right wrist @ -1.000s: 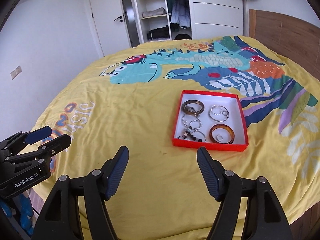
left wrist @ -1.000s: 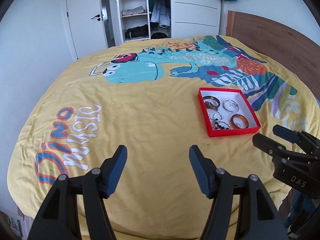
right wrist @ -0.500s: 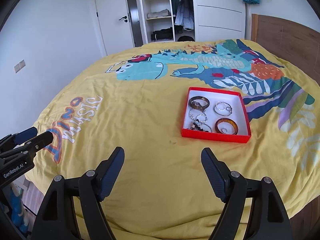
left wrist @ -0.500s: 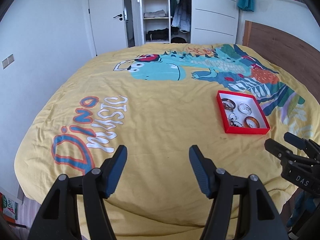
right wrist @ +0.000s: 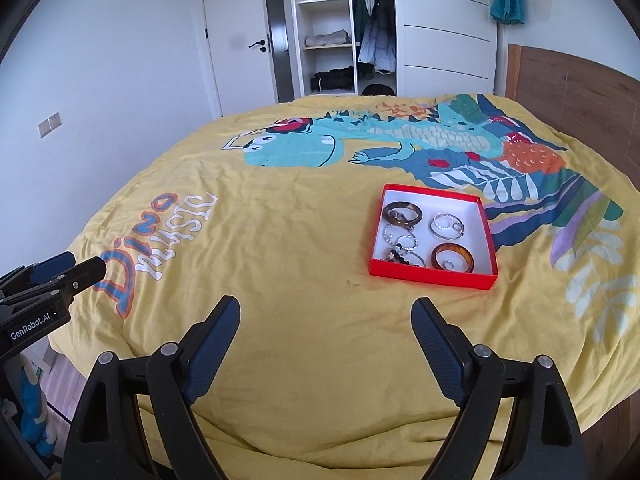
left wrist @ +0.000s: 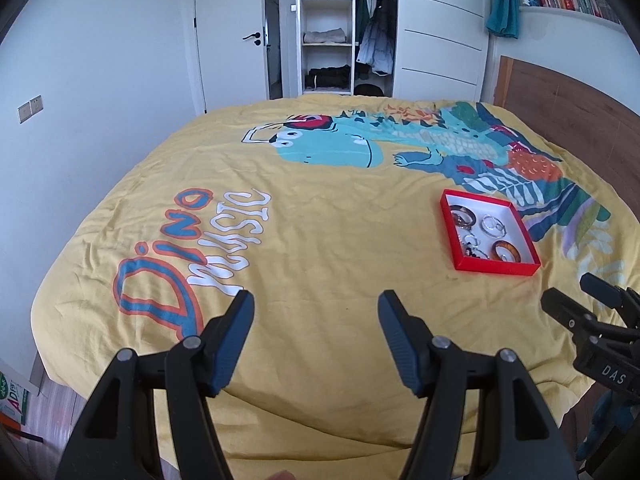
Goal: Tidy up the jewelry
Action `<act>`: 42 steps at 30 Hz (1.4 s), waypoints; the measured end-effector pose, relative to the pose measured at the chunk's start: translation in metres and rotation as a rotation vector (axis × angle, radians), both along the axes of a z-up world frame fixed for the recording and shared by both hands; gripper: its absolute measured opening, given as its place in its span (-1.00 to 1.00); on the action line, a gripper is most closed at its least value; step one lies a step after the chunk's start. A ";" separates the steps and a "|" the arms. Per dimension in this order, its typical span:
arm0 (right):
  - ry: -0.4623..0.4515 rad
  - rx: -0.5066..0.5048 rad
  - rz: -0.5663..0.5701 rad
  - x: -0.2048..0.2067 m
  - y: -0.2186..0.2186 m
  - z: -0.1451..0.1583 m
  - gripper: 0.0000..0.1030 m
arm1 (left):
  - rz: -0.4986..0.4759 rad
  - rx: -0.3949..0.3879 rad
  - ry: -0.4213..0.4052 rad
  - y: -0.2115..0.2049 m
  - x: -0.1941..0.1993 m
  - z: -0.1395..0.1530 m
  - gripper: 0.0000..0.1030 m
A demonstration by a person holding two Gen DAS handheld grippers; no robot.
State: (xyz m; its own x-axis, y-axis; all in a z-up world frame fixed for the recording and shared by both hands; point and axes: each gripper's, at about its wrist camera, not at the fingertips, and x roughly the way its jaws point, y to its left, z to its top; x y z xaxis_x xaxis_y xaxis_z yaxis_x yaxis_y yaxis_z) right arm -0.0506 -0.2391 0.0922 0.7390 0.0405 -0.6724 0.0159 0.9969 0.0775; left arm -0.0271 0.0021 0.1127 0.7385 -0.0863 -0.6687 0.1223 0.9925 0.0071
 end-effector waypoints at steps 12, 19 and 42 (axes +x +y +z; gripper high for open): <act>0.004 -0.012 -0.016 0.003 -0.004 -0.013 0.95 | 0.020 0.009 0.030 0.005 0.009 -0.017 0.21; 0.031 -0.021 -0.019 0.008 -0.005 -0.029 0.99 | 0.046 0.025 0.069 0.006 0.017 -0.035 0.22; 0.094 0.000 -0.058 0.022 -0.022 -0.060 0.99 | 0.040 0.043 0.149 -0.001 0.032 -0.072 0.22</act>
State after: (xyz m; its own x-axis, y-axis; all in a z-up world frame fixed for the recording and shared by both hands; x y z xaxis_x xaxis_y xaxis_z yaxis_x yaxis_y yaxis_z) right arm -0.0287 -0.2612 0.0326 0.6736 -0.0006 -0.7391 0.0807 0.9941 0.0727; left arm 0.0047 0.0010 0.0409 0.6333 -0.0277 -0.7734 0.0853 0.9958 0.0342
